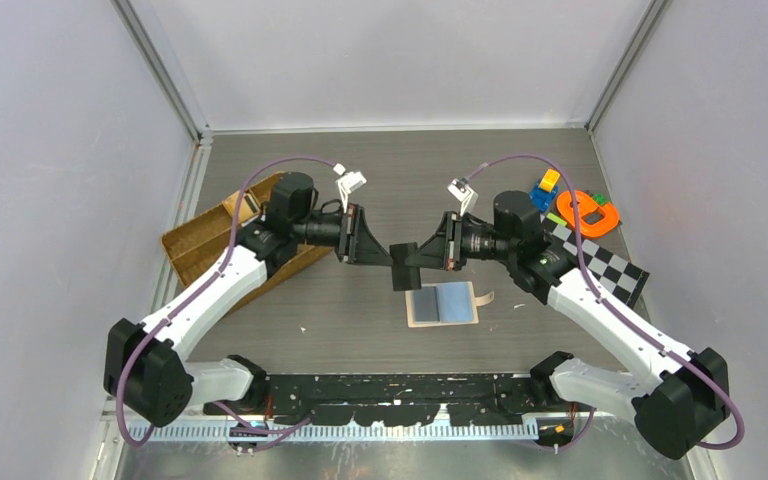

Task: Put the credit cards into the card holder
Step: Insert the credit card into the card slot.

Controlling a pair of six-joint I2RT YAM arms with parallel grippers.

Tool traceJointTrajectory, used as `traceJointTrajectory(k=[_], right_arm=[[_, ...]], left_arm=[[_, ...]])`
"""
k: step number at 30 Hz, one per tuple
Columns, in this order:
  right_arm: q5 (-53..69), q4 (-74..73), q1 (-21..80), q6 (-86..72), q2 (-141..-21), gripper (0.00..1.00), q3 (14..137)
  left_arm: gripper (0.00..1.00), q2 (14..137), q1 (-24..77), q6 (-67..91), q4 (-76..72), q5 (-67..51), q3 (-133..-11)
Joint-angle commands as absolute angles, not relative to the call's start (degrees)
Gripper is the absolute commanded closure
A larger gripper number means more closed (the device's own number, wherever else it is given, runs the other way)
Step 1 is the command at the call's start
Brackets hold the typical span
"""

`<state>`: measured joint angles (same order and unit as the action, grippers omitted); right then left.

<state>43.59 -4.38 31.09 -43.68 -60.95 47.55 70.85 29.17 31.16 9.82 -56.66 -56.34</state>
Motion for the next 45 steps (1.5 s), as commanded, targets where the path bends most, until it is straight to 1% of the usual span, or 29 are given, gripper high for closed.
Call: traceJointTrajectory(k=[1, 2, 3, 4, 6, 8, 13, 16, 20, 25, 29, 38, 45], right_arm=[[37.7, -12.1, 30.8, -39.6, -59.2, 1.0, 50.0], [35.5, -15.3, 30.3, -38.1, -59.4, 1.0, 50.5], [33.7, -18.2, 29.6, -36.9, -59.6, 1.0, 50.8], [32.7, -20.5, 28.6, -36.2, -59.8, 1.0, 50.6], [32.2, -23.9, 25.5, -35.2, -60.7, 1.0, 49.5], [31.2, -28.1, 22.1, -33.4, -62.4, 1.0, 48.7], [26.1, -36.0, 17.6, -28.4, -68.3, 1.0, 47.0], [24.5, -34.7, 17.4, -28.3, -69.7, 1.0, 45.7], [23.4, -32.2, 17.5, -28.2, -71.4, 1.0, 44.5], [24.9, -28.0, 17.6, -28.2, -74.4, 0.99, 42.9], [26.4, -24.9, 17.8, -28.0, -75.9, 1.0, 41.8], [25.5, -22.0, 21.3, -26.6, -78.3, 1.0, 41.6], [24.0, -21.7, 22.4, -26.0, -80.2, 1.0, 41.4]], left_arm=[[0.52, 71.3, 29.5, 33.4, 6.9, -51.5, -57.4], [0.42, 71.3, 29.7, 33.8, 6.9, -48.2, -56.4], [0.35, 71.4, 29.9, 34.2, 7.0, -45.3, -55.7], [0.32, 71.6, 30.2, 34.8, 7.5, -42.3, -54.9], [0.29, 72.8, 32.4, 36.7, 7.8, -36.8, -53.3], [0.28, 74.8, 35.0, 38.1, 8.3, -31.9, -52.4], [0.28, 81.5, 40.8, 42.9, 8.6, -23.5, -52.1], [0.29, 86.2, 43.0, 45.0, 8.3, -20.3, -52.2], [0.31, 91.6, 43.9, 47.8, 6.4, -20.4, -52.1], [0.35, 96.2, 44.1, 48.3, 6.1, -20.6, -52.9], [0.37, 97.7, 44.2, 48.3, 6.4, -20.3, -53.0], [0.5, 100.0, 44.2, 47.2, 7.3, -20.1, -53.8], [0.54, 100.4, 44.2, 47.0, 7.5, -20.1, -53.8]])
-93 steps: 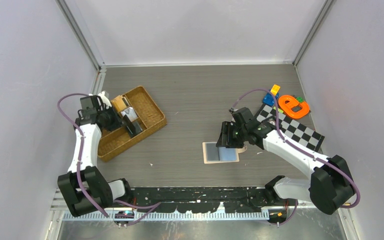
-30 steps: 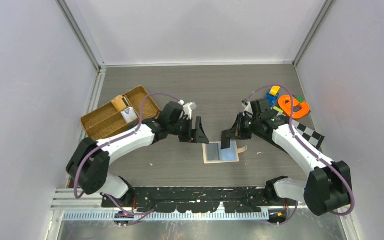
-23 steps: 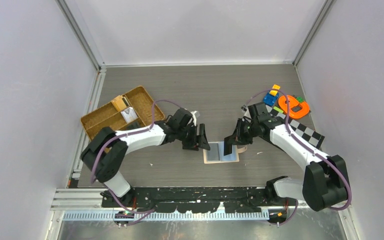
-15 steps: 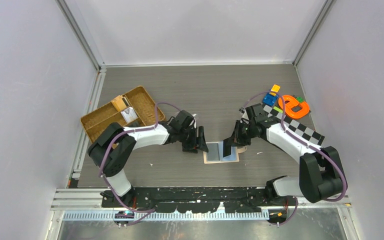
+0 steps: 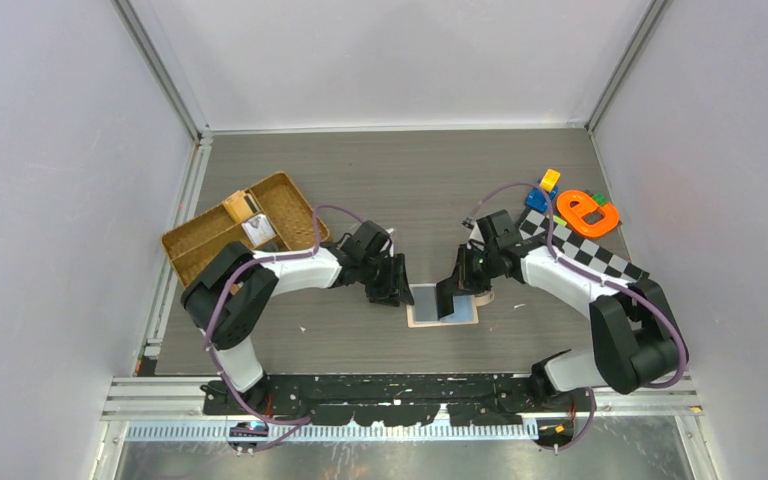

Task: Put the credit cards into the card holder
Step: Insert the credit card into the card slot.

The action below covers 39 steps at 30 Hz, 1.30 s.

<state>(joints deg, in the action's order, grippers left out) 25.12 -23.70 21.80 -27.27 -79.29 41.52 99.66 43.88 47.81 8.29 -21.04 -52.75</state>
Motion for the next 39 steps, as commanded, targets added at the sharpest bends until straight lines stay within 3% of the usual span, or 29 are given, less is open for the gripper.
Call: traceJointTrajectory(k=[1, 17, 23, 39], right_arm=[[23.9, -21.7, 22.6, -25.9, -80.6, 1.0, 41.4], [23.9, -20.9, 24.6, -25.6, -82.8, 1.0, 41.5], [25.5, -19.3, 25.2, -25.9, -82.0, 0.99, 41.0], [22.6, -20.5, 25.3, -29.2, -80.1, 1.0, 40.7]], left_arm=[[0.55, 100.4, 44.2, 47.0, 7.5, -20.0, -53.7], [0.65, 104.0, 44.2, 43.7, 11.7, -18.0, -57.5], [0.8, 105.9, 44.2, 41.8, 14.7, -15.9, -59.4], [0.88, 107.6, 44.2, 39.9, 16.9, -14.0, -60.1]])
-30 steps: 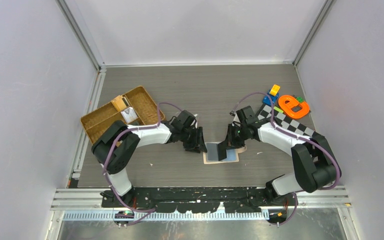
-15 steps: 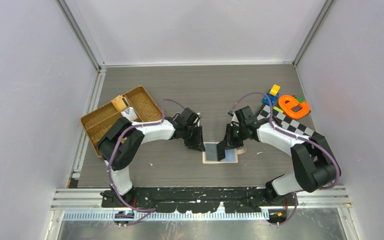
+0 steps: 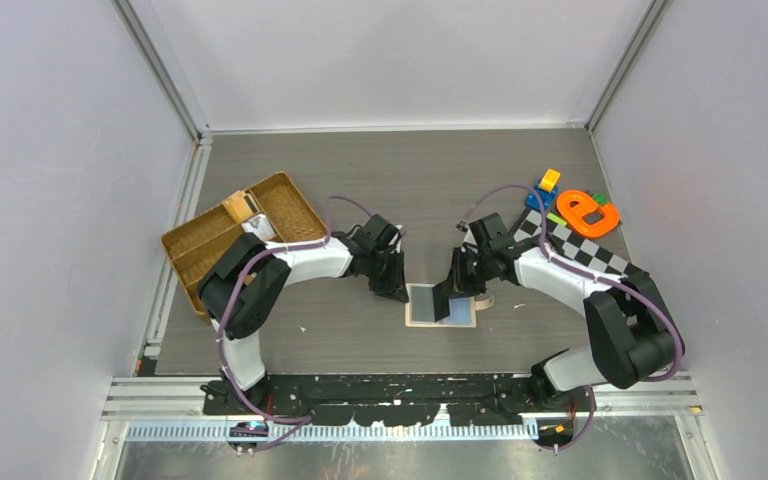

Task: Put the credit cards into the card holder
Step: Insert the credit card into the card slot.

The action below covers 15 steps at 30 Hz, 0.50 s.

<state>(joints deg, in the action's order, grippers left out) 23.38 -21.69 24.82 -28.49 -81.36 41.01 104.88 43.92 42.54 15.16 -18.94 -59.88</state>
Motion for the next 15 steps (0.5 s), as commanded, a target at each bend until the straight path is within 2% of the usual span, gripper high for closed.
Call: traceJointTrajectory(k=[1, 8, 15], right_arm=[[22.9, -20.1, 25.3, -29.3, -80.5, 1.0, 40.4], [21.5, -19.8, 25.3, -31.4, -81.1, 1.0, 40.0], [20.2, -22.8, 25.3, -31.7, -77.9, 0.99, 40.8]], left_arm=[[0.91, 107.7, 44.2, 39.8, 16.9, -14.0, -60.3], [1.0, 108.3, 44.1, 39.1, 17.7, -13.0, -60.5], [1.0, 108.2, 44.0, 38.1, 19.2, -11.3, -60.7]])
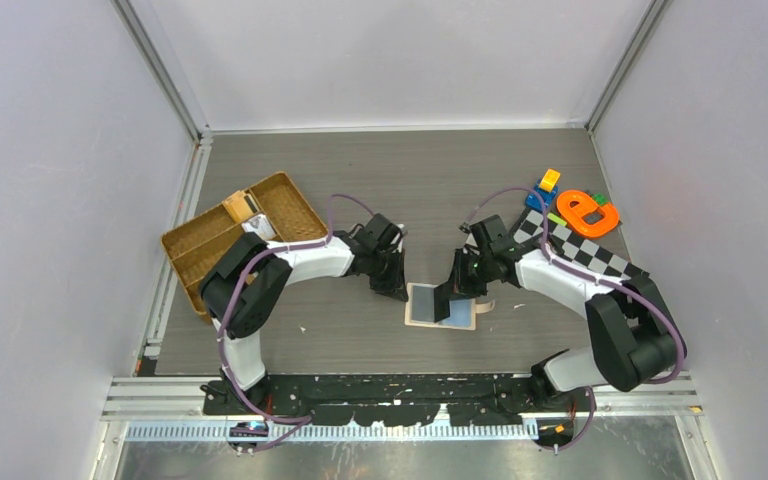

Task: Put the credit cards into the card holder
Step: Insert the credit card into the card slot.

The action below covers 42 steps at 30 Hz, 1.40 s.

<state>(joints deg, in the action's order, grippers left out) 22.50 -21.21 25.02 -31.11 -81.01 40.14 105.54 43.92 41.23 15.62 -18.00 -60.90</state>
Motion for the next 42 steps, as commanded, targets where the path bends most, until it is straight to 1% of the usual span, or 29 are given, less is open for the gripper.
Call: traceJointTrajectory(k=[1, 22, 28, 32, 42], right_arm=[[20.1, -23.2, 25.2, -31.8, -77.5, 0.99, 40.9], [21.2, -20.9, 25.2, -32.7, -80.4, 1.0, 39.4], [22.3, -17.7, 25.1, -33.5, -81.2, 1.0, 38.1], [23.8, -14.5, 25.0, -34.5, -81.3, 0.99, 36.8], [25.2, -13.1, 24.9, -35.3, -79.3, 0.99, 36.1]], left_arm=[[1.0, 108.2, 44.0, 38.0, 19.2, -11.3, -60.7], [1.0, 108.1, 43.8, 37.4, 20.1, -10.8, -60.9], [1.0, 108.1, 43.6, 37.1, 20.1, -10.8, -60.9], [1.0, 108.2, 43.4, 36.9, 20.2, -10.8, -60.7], [1.0, 108.1, 42.8, 36.7, 20.5, -10.7, -60.5]])
